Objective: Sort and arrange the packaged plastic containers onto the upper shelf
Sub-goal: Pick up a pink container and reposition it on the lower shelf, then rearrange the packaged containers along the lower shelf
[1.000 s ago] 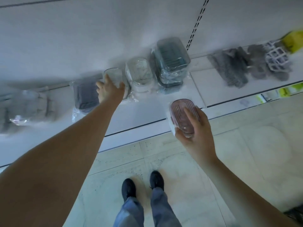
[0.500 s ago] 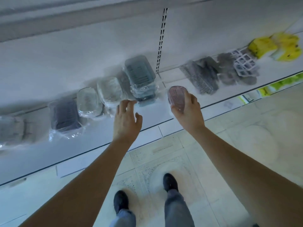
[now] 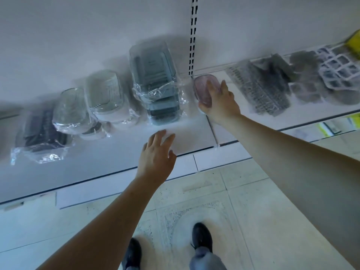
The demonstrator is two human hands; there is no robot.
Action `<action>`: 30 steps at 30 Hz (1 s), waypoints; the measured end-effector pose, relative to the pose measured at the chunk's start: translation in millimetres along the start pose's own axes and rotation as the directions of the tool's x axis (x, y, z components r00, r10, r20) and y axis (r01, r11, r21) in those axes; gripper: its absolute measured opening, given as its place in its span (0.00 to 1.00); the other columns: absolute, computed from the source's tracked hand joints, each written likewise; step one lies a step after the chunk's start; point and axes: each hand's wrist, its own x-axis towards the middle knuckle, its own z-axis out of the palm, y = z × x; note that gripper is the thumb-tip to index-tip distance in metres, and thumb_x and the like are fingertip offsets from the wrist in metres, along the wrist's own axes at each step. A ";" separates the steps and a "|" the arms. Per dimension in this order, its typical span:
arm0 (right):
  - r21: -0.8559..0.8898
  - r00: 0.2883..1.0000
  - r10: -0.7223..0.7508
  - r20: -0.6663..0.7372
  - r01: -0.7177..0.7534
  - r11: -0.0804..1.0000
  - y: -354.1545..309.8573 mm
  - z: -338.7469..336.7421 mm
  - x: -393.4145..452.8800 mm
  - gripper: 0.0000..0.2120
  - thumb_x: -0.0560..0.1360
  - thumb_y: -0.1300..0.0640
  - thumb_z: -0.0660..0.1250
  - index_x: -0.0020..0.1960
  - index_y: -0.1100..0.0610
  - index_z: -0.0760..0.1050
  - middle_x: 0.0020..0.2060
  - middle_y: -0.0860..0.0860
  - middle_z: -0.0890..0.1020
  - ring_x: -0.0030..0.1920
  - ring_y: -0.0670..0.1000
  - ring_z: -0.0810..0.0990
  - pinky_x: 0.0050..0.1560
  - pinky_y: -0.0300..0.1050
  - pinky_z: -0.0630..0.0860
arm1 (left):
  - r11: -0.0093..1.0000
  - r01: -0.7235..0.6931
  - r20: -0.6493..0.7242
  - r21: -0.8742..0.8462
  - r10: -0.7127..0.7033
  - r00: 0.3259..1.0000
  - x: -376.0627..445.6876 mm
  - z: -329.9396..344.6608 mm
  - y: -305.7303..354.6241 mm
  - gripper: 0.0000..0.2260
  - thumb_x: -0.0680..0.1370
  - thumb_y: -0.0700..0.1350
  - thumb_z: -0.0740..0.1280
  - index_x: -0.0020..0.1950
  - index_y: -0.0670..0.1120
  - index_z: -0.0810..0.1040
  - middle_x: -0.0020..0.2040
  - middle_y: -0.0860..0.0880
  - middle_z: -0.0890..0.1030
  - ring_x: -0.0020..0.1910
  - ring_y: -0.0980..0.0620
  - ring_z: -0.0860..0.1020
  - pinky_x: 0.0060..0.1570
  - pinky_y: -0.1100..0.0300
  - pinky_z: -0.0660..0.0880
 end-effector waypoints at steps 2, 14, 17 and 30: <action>-0.019 0.999 0.025 0.048 -0.024 1.000 -1.3 -9.7 4.7 0.42 0.77 0.36 0.64 0.82 0.46 0.47 0.81 0.61 0.42 0.78 0.69 0.51 0.73 0.63 0.60 | 1.000 0.011 0.015 -0.008 -0.011 1.000 -1.2 -1.5 3.5 0.24 0.81 0.45 0.63 0.77 0.48 0.67 0.77 0.45 0.65 0.76 0.45 0.64 0.72 0.49 0.65; 0.187 0.842 -0.207 -0.498 0.337 0.923 -92.0 -120.2 -139.5 0.27 0.81 0.45 0.59 0.74 0.61 0.67 0.70 0.58 0.73 0.70 0.56 0.71 0.69 0.51 0.72 | 0.985 0.070 -0.024 -0.155 -0.075 0.997 -66.9 -131.8 84.2 0.26 0.81 0.49 0.62 0.78 0.45 0.63 0.75 0.42 0.68 0.72 0.42 0.68 0.70 0.46 0.69; 0.176 0.775 -0.268 -0.572 0.436 0.883 -124.1 -166.9 -199.4 0.22 0.82 0.50 0.59 0.71 0.62 0.71 0.66 0.56 0.76 0.67 0.53 0.74 0.67 0.42 0.71 | 0.972 0.060 -0.074 -0.229 -0.079 0.994 -97.7 -180.9 99.2 0.25 0.81 0.49 0.62 0.78 0.45 0.64 0.72 0.43 0.70 0.70 0.42 0.70 0.67 0.46 0.70; -0.033 0.444 -0.395 -0.804 0.631 0.775 -272.5 -349.1 -318.1 0.18 0.82 0.54 0.58 0.67 0.61 0.74 0.61 0.54 0.78 0.61 0.54 0.76 0.63 0.48 0.74 | 0.902 -0.177 -0.406 -0.394 0.002 0.914 -183.3 -382.6 119.5 0.15 0.80 0.49 0.64 0.67 0.53 0.73 0.56 0.56 0.80 0.52 0.56 0.80 0.49 0.55 0.79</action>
